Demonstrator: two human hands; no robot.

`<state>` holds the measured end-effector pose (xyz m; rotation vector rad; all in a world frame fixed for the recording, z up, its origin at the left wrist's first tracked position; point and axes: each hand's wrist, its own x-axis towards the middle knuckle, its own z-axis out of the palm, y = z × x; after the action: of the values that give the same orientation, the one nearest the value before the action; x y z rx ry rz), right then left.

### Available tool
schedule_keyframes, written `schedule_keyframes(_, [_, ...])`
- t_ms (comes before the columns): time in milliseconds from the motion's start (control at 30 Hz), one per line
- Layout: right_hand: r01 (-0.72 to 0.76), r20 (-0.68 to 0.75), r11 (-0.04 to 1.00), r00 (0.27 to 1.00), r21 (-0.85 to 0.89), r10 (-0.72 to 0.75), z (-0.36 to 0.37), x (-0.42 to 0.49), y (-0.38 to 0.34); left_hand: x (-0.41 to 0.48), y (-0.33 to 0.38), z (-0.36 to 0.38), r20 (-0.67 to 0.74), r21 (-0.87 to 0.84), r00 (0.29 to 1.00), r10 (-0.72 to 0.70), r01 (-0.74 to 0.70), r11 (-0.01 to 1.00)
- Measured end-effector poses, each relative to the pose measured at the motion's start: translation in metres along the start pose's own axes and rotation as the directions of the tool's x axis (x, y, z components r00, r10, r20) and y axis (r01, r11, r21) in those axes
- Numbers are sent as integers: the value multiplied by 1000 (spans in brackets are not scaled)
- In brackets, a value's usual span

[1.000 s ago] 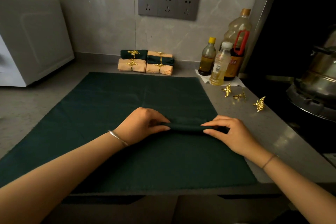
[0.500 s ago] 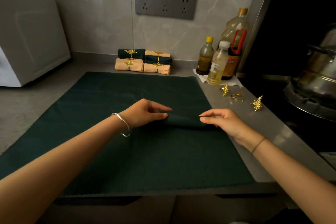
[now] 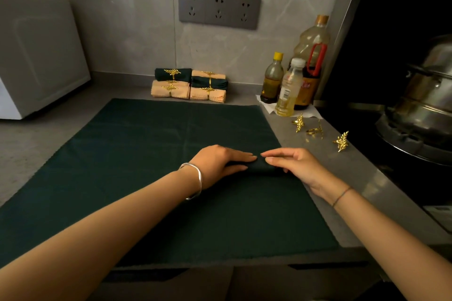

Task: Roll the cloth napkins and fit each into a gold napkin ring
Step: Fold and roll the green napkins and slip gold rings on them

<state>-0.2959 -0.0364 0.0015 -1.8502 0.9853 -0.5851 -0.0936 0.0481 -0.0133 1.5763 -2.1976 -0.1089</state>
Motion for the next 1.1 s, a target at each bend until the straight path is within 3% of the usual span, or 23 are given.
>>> schedule_keyframes(67, [116, -53, 992, 992, -45, -118, 2, -2, 8, 1, -2, -1, 27, -32, 999, -18, 19, 999])
schedule_keyframes(133, [267, -102, 931, 949, -248, -300, 1, -3, 15, 4, -5, -4, 57, -53, 998, -36, 39, 998])
schedule_keyframes(200, [369, -43, 799, 897, -474, -439, -2, -4, 19, 8, -7, -6, 85, -80, 995, -55, 61, 995])
schedule_keyframes(300, [402, 64, 651, 876, -644, -478, -6, -1, 19, 13, -9, -10, 135, -86, 988, -73, 85, 993])
schedule_keyframes(433, [395, 76, 699, 894, -596, -441, -7, 5, 19, 20, -4, -11, 162, 14, 980, -117, 116, 993])
schedule_keyframes(667, [372, 48, 798, 916, -475, -399, -5, 12, 26, 29, -4, 2, -30, 118, 993, -118, 120, 986])
schedule_keyframes(800, [366, 42, 826, 921, -428, -386, -4, 17, 28, 34, -10, 1, -6, 92, 992, -124, 124, 988])
schedule_keyframes(933, [307, -75, 904, 937, -297, -342, -4, 16, 27, 45, -12, -3, 101, -29, 978, -182, 185, 982])
schedule_keyframes(1100, [307, -161, 943, 932, -130, -325, -23, 10, 32, 66, 0, -8, 161, -133, 982, -97, 119, 984])
